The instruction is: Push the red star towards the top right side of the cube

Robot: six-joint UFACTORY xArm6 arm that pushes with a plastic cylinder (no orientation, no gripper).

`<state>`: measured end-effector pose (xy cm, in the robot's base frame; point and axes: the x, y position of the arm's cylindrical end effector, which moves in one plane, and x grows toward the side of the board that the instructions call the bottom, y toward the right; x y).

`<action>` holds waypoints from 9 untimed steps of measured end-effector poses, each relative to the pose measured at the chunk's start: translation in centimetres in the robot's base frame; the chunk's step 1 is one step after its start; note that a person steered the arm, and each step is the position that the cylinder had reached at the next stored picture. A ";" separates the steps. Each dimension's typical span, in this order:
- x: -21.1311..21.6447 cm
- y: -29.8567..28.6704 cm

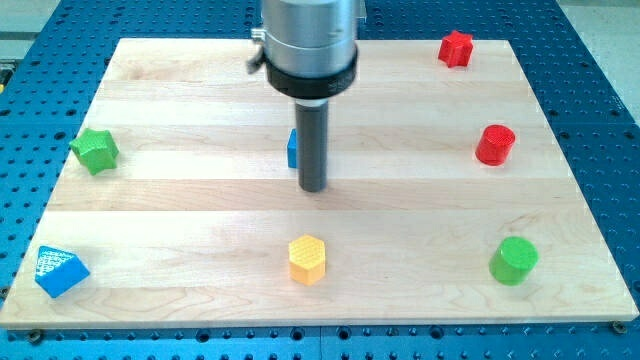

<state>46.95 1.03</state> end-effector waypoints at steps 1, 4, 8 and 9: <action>-1.2 2.4; -8.1 6.7; -24.8 23.4; -23.9 17.7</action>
<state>23.10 18.70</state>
